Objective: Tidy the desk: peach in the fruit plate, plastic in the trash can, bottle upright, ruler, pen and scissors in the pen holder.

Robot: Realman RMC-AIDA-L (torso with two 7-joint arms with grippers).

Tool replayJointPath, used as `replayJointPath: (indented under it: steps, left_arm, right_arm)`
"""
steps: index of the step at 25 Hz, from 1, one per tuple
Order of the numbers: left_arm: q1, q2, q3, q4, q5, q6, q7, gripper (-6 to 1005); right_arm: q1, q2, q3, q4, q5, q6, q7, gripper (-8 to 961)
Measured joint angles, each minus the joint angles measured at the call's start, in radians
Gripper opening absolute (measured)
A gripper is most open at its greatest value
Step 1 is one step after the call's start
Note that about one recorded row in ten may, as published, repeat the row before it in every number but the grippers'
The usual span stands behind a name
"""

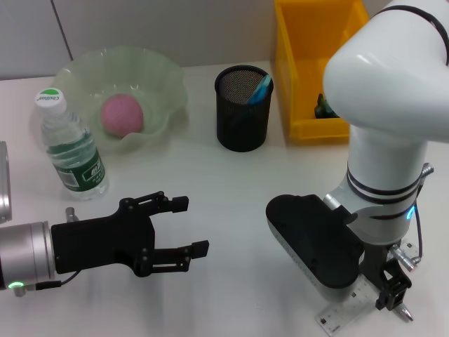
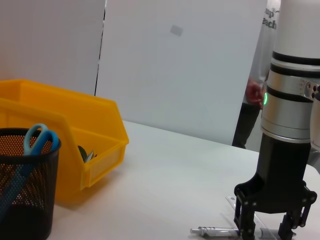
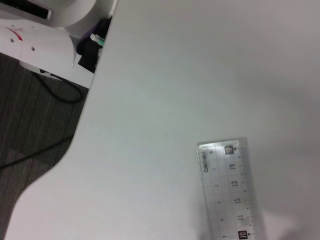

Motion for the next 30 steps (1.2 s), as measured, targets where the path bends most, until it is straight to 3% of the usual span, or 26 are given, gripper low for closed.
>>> replayJointPath:
  steps: [20, 30]
  left_arm:
    - [0.000, 0.000, 0.000, 0.000, 0.000, 0.001, 0.000, 861]
    - [0.000, 0.000, 0.000, 0.000, 0.000, 0.002, 0.000, 861]
  right_arm:
    - [-0.001, 0.000, -0.014, 0.011, -0.004, 0.030, 0.009, 528]
    - [-0.004, 0.000, -0.006, 0.013, -0.005, 0.040, 0.010, 384]
